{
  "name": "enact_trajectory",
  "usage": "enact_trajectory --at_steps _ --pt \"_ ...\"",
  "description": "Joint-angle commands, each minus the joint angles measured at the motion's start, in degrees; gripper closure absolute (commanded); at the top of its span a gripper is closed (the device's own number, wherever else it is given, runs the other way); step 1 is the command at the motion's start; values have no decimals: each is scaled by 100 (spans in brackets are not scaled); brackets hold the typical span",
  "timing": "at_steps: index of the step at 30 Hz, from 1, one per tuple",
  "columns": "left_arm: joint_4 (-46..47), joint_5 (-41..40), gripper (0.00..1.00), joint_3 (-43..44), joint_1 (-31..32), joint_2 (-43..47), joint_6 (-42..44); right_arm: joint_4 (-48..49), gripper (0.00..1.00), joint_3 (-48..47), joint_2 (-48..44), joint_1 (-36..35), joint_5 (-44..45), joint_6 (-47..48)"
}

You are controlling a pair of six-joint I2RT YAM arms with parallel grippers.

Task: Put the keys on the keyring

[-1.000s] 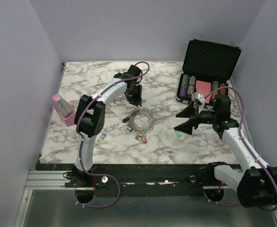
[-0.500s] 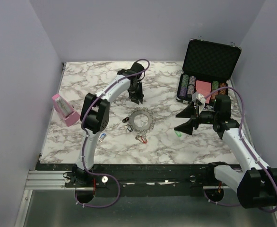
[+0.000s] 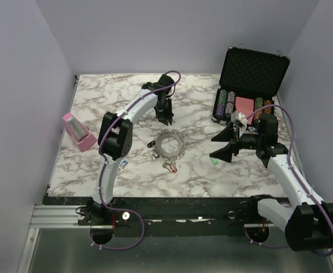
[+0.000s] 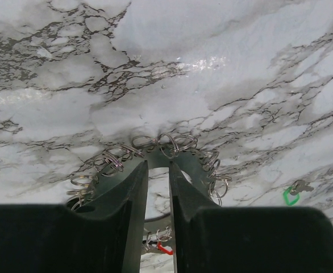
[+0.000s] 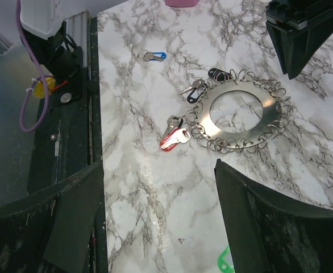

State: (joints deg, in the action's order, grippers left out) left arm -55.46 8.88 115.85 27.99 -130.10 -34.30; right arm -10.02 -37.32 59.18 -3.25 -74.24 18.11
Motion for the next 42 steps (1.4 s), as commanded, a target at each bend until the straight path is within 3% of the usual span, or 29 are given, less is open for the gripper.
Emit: enact_trajectory --at_steps 1,8,42 --pt "114 412 72 34 40 -6 362 -132 13 -30 -99 43 -153 105" --pt "-491 105 69 543 31 -436 302 -132 13 -30 -126 52 -170 96" --pt "-879 -10 68 869 31 -850 -50 -299 13 -109 -231 43 -249 228"
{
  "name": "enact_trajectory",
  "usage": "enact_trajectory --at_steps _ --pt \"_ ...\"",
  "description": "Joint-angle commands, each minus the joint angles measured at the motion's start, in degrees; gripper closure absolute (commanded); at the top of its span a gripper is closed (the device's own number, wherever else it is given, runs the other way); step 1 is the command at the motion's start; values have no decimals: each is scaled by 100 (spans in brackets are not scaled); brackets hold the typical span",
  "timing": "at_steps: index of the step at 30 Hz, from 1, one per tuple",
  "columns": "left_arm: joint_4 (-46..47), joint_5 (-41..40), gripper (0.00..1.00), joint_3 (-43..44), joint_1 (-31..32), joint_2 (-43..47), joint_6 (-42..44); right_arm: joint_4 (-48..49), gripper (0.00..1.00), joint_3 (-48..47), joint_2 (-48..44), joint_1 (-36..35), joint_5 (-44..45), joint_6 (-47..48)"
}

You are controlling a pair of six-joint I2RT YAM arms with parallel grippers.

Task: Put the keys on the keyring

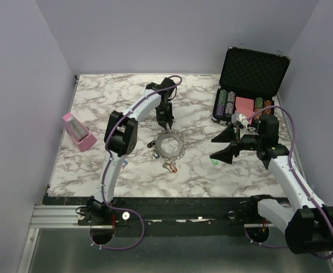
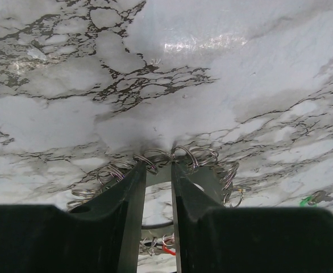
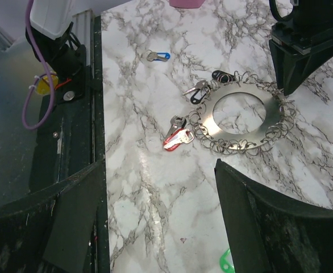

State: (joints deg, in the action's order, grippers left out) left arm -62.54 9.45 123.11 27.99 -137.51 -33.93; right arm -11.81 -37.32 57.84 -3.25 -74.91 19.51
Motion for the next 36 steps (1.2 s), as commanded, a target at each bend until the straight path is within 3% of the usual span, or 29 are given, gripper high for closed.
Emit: enact_trajectory --at_steps 1,24,36 --pt "-179 -75 68 134 31 -100 -87 -128 13 -100 -107 43 -181 80" --pt "-293 -453 72 90 102 -100 -70 -155 13 -109 -168 35 -217 106" --pt "-285 -488 81 -6 110 -48 -26 -155 13 -100 -203 35 -243 97"
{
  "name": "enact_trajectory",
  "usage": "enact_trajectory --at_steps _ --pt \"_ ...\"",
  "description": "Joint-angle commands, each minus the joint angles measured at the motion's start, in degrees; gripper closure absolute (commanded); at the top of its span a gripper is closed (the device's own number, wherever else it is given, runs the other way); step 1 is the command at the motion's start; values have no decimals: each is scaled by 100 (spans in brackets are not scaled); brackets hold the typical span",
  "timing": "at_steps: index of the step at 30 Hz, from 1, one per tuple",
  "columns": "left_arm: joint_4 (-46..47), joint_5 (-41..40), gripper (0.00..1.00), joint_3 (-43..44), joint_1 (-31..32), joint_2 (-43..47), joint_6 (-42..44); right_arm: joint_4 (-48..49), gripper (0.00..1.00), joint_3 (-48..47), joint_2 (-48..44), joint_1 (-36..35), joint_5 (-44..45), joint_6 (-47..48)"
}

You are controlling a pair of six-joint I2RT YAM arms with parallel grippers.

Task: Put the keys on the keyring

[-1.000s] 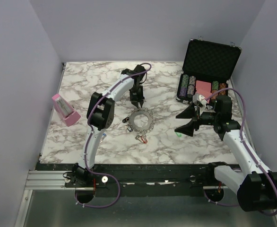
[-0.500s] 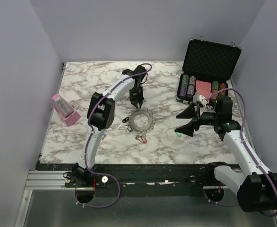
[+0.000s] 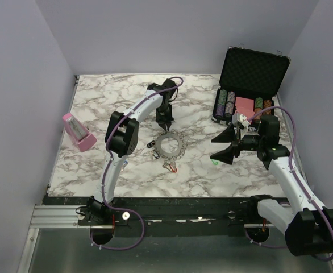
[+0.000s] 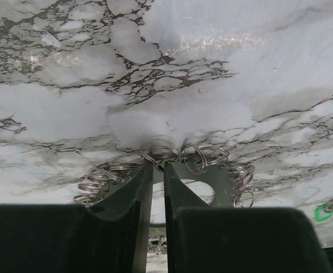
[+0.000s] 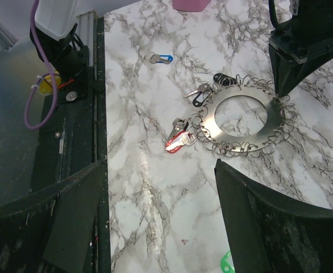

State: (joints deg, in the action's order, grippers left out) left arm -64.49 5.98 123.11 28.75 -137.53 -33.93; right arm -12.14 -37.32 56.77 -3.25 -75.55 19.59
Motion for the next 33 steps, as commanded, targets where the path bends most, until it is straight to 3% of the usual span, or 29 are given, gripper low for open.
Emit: enact_trajectory --at_steps 1,10,14,22,27,30,33 --pt "-90 -141 81 -24 43 -37 -26 -122 13 -109 -88 43 -171 88" --pt "7 -149 90 -164 34 78 -17 -122 13 -100 -114 43 -180 88" --pt "15 -158 82 -226 43 113 9 -122 13 -100 -131 43 -197 88" --pt "-2 -299 78 -314 60 139 62 -122 13 -109 -132 43 -206 88" --pt "15 -369 87 -305 78 218 71 -122 13 -91 -149 43 -206 106" --pt "41 -378 100 -296 78 288 115 -131 12 -100 -140 43 -206 97" --pt "59 -448 100 -331 78 420 168 -122 12 -100 -149 43 -215 106"
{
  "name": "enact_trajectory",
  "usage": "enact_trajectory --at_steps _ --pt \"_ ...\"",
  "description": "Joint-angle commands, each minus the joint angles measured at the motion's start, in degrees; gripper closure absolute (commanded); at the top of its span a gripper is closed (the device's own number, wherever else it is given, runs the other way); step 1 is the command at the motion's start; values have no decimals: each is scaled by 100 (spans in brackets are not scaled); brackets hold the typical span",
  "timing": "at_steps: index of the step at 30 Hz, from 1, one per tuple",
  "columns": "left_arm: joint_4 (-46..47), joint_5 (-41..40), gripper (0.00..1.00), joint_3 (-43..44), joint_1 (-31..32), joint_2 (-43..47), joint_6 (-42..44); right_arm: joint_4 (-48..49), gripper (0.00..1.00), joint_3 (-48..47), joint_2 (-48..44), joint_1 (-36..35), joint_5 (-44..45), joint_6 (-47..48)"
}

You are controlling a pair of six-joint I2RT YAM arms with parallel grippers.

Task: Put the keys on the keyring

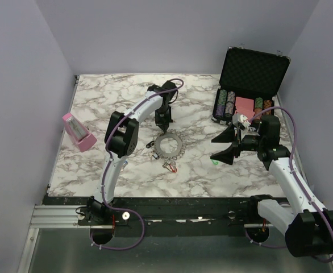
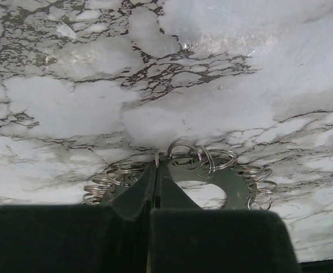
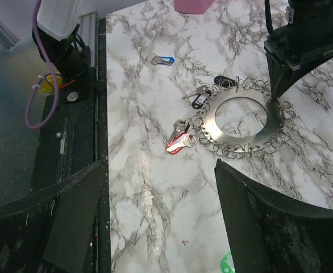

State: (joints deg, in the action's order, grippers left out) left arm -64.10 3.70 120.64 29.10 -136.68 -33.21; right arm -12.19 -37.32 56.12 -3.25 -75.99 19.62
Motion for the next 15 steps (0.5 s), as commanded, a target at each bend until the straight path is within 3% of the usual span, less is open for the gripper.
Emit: enact_trajectory --at_steps 1,10,15 --pt "46 -238 100 -119 43 448 148 -117 13 -83 -92 35 -171 95" --pt "941 -160 100 -1366 60 1880 938 -170 12 -56 -83 43 -224 182" --pt "1575 104 100 -2131 60 2882 1562 -688 12 -117 -49 43 -399 928"
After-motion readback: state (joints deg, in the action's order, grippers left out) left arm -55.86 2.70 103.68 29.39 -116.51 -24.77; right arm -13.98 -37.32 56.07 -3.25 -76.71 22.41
